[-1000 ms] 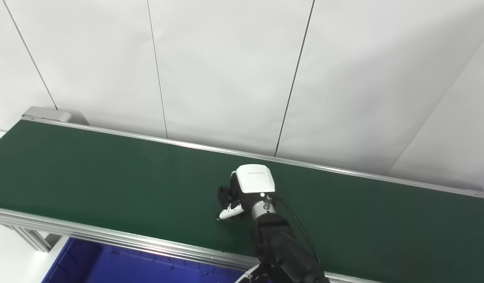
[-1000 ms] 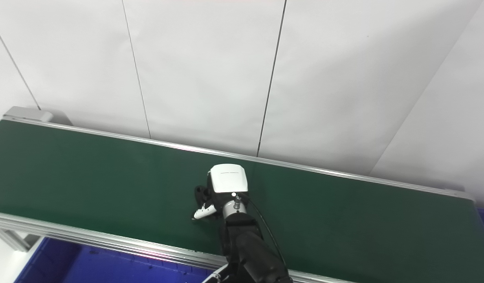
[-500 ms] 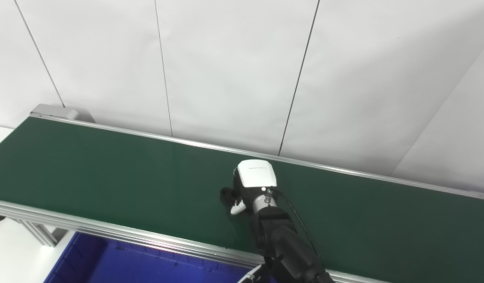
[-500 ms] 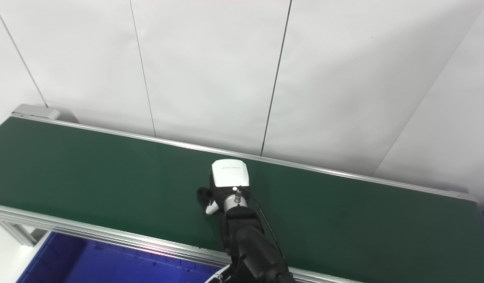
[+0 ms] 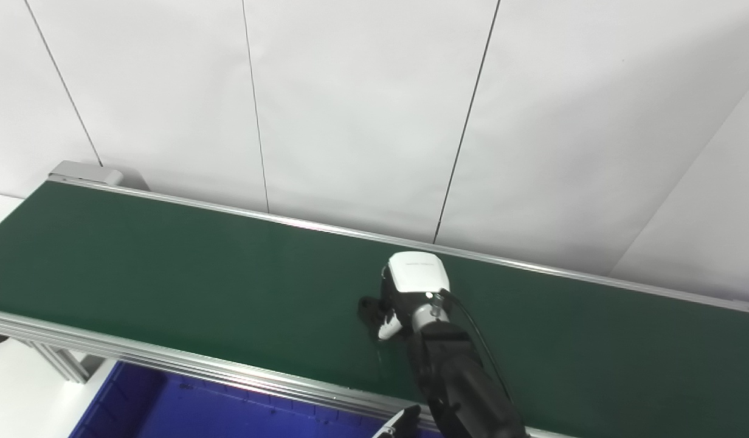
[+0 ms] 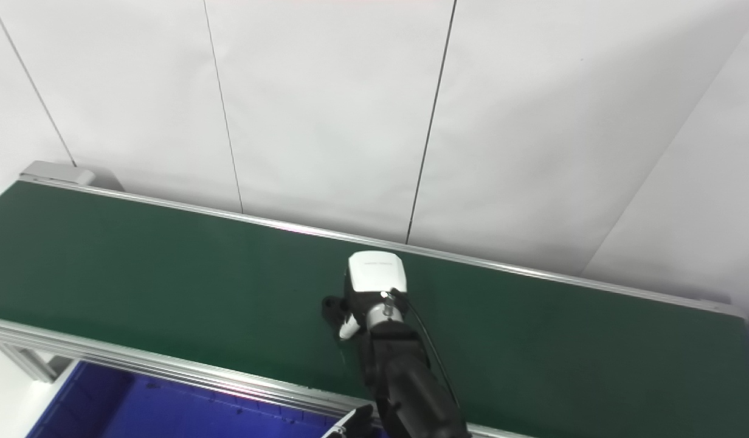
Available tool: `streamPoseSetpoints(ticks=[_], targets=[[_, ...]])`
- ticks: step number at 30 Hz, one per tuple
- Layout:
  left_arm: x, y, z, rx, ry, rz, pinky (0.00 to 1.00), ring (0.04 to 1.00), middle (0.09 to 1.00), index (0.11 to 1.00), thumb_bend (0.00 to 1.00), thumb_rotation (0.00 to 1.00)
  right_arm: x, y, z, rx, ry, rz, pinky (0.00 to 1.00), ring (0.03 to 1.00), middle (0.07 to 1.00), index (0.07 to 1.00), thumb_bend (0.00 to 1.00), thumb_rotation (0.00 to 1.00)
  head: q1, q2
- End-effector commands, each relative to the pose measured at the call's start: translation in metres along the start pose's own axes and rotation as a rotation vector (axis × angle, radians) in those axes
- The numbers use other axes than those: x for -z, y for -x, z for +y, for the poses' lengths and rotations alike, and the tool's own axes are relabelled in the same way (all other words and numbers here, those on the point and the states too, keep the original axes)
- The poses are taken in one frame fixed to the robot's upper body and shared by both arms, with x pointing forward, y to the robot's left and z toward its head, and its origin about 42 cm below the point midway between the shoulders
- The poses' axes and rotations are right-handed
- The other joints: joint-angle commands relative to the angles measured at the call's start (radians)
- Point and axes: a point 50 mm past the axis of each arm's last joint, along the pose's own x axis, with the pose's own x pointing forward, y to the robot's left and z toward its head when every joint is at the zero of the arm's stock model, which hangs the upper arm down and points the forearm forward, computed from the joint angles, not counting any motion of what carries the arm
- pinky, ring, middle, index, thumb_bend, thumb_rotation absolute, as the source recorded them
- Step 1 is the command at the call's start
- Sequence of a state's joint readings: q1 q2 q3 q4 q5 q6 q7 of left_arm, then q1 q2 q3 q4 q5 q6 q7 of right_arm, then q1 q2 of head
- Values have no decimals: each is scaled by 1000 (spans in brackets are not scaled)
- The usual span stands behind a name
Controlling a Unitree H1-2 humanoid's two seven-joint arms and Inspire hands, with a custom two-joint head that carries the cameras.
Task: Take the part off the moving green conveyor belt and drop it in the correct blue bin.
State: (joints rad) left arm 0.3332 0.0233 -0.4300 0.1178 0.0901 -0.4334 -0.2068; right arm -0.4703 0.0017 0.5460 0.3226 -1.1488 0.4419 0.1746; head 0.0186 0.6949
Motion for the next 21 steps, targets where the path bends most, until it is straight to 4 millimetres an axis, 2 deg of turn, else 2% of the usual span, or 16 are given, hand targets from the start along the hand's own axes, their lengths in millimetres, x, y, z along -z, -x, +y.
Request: streamPoseSetpoints(ticks=[1, 7, 10, 14, 19, 20, 21], targets=[[-15, -8, -12, 13, 32, -77, 928, 965, 976, 972, 885, 612, 1, 6, -20, 123, -39, -54, 143, 214, 470, 486, 526, 1, -21, 7], [-20, 0, -2, 9, 39, -59, 990, 991, 982, 974, 884, 616, 23, 33, -35, 239, -110, -51, 164, 235, 471, 486, 524, 2, -84, 23], [-21, 3, 5, 15, 43, -52, 999, 999, 986, 977, 881, 612, 36, 53, -47, 276, -121, -56, 158, 225, 470, 483, 523, 4, -126, 38], [-23, 7, 15, 16, 35, -56, 983, 997, 989, 986, 870, 626, 43, 76, -58, 298, -121, -64, 157, 221, 470, 481, 523, 6, -174, 58], [-29, 14, 29, 8, 39, -57, 994, 992, 980, 984, 865, 626, 52, 115, -66, 299, -106, -67, 136, 195, 469, 482, 523, 5, -234, 83], [-30, 15, 32, 7, 41, -54, 991, 991, 976, 981, 870, 623, 54, 123, -66, 299, -102, -67, 124, 182, 327, 482, 512, 99, -238, 84], [-31, 17, 34, 6, 42, -52, 991, 991, 973, 981, 873, 621, 56, 129, -66, 299, -101, -66, 117, 176, 286, 483, 509, 124, -254, 90]])
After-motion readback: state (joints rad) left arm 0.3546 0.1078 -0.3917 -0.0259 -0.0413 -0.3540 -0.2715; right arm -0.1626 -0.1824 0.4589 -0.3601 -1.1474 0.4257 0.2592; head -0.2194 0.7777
